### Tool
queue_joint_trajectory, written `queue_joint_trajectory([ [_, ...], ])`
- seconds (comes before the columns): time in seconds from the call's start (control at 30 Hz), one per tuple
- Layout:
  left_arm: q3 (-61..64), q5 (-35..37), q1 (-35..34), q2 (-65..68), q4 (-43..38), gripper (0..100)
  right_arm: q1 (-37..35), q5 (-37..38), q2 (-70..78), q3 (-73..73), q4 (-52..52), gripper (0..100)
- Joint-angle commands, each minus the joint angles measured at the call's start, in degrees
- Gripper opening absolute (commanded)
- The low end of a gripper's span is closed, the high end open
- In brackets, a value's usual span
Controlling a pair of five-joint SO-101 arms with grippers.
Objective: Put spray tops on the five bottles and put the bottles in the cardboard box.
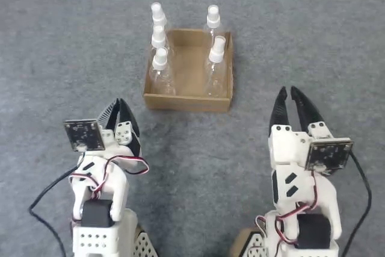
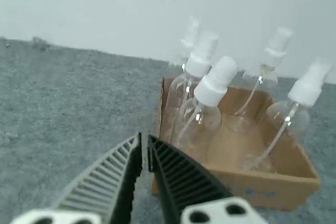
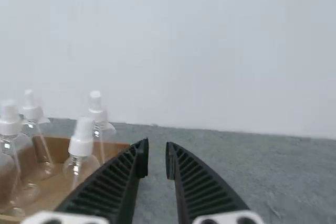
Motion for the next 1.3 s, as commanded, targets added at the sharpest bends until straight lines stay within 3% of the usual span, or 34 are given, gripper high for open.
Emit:
queue_joint_trajectory([
  [0.0, 1.80, -0.44, 0.26, -1.32, -1.76, 1, 3.30, 0.53, -0.40, -3.52, 2.42, 2.1],
  [0.3, 2.59, -0.26, 0.26, -1.23, -0.62, 1, 4.26, 0.53, -0.40, -3.43, 10.59, 2.1],
  [0.57, 2.59, -0.35, 0.26, -1.23, 9.49, 1, 4.09, 0.53, -0.40, -3.08, 22.02, 2.1],
  [0.97, 2.59, -0.35, 0.26, -1.14, 24.26, 1, 4.26, 0.44, -0.40, 12.40, 22.37, 2.1],
  [1.27, 2.59, -0.09, 0.26, -1.14, 30.42, 1, 4.09, 0.35, -0.40, 19.87, 22.37, 2.1],
])
